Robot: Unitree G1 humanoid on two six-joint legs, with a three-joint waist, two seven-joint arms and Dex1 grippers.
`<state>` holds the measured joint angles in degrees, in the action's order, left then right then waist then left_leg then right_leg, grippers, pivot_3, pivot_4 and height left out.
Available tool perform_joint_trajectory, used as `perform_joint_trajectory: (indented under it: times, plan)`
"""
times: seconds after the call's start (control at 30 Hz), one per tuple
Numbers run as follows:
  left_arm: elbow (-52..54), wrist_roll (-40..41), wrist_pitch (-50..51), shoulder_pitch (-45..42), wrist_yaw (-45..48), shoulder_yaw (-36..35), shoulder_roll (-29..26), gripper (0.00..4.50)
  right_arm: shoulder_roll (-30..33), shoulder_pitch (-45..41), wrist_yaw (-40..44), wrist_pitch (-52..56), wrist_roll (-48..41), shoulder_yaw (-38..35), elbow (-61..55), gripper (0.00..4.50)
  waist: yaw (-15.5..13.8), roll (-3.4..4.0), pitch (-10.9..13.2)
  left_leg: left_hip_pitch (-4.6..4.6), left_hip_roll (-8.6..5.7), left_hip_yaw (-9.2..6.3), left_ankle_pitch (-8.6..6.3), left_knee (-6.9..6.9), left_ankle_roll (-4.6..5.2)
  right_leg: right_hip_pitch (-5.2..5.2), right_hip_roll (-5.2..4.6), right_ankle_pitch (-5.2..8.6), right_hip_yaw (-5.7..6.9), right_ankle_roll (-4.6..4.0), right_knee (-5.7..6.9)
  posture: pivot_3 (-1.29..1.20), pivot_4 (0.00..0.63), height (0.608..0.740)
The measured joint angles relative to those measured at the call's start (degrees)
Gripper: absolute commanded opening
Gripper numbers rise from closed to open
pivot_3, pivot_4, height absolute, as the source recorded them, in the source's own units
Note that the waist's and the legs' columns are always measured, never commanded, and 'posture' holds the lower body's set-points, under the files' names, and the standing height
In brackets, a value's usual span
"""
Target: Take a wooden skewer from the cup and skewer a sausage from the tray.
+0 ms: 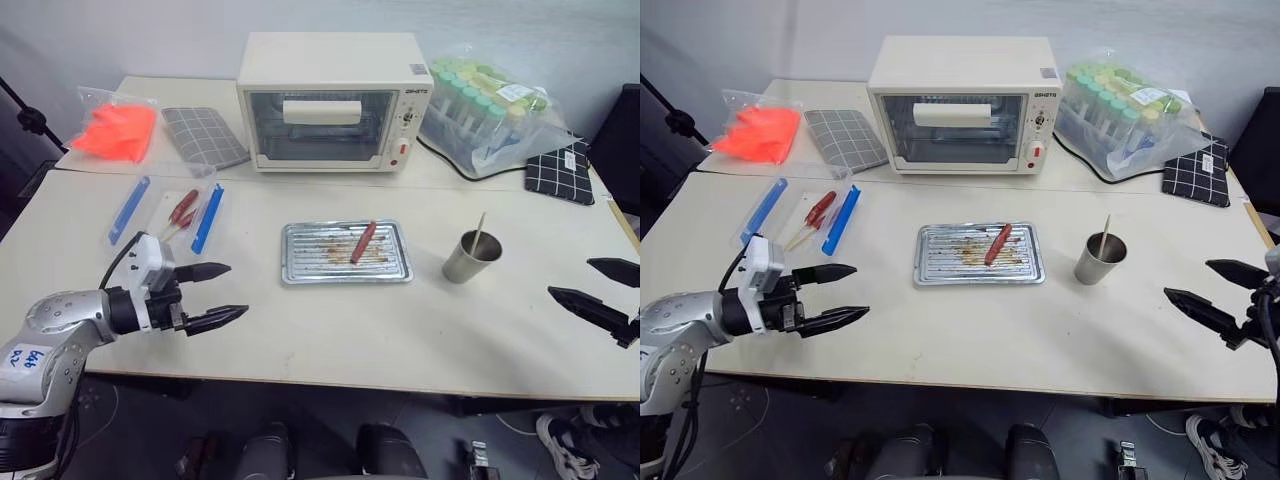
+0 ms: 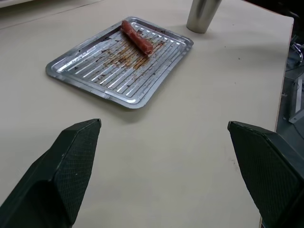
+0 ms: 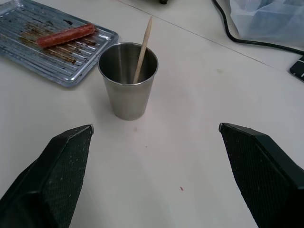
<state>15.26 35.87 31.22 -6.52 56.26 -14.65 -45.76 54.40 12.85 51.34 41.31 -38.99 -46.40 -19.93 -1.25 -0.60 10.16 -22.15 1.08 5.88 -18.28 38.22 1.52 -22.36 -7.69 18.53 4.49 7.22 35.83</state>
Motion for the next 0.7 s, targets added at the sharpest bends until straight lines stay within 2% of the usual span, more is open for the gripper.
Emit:
perform_joint_trajectory:
  times: [0.3, 0.5, 0.63, 0.7]
  plan:
    - [2.5, 2.8, 3.0, -3.6, -2.1, 2.1, 4.0, 4.5, -6.8, -1.9, -8.7, 2.5, -2.6, 0.9, -6.4, 4.43, 0.0, 0.0, 0.0, 0.0, 0.0, -0.01, 0.01, 0.04, -0.02, 0.01, 0.02, 0.0, 0.0, 0.01, 0.1, 0.0, 0.15, 0.74]
    - [2.3, 4.5, 5.2, -12.4, -2.5, 6.8, 7.9, 4.5, -11.8, -13.5, -23.0, 7.5, -5.5, 5.6, -8.9, 4.43, 0.1, 0.01, 0.0, 0.0, -0.01, -0.01, 0.04, 0.11, -0.07, -0.01, 0.07, 0.0, -0.02, 0.0, 0.16, 0.0, 0.15, 0.74]
    - [0.9, 4.1, 5.1, -18.0, -2.4, 10.8, 11.1, 4.5, -12.9, -19.8, -28.4, 9.2, -5.6, 11.4, -9.1, 4.43, 0.1, 0.02, 0.0, -0.05, -0.02, 0.0, 0.06, 0.11, -0.08, -0.04, 0.1, 0.0, -0.01, 0.01, 0.22, 0.0, 0.15, 0.74]
    - [-0.9, 2.4, 4.2, -21.4, -2.5, 13.6, 13.5, 4.5, -14.6, -24.2, -31.0, 9.5, -4.9, 15.6, -7.9, 4.03, 0.0, 0.01, 0.0, -0.08, -0.06, 0.0, 0.07, 0.18, -0.07, -0.05, 0.11, -0.01, 0.0, 0.02, 0.22, 0.0, 0.15, 0.74]
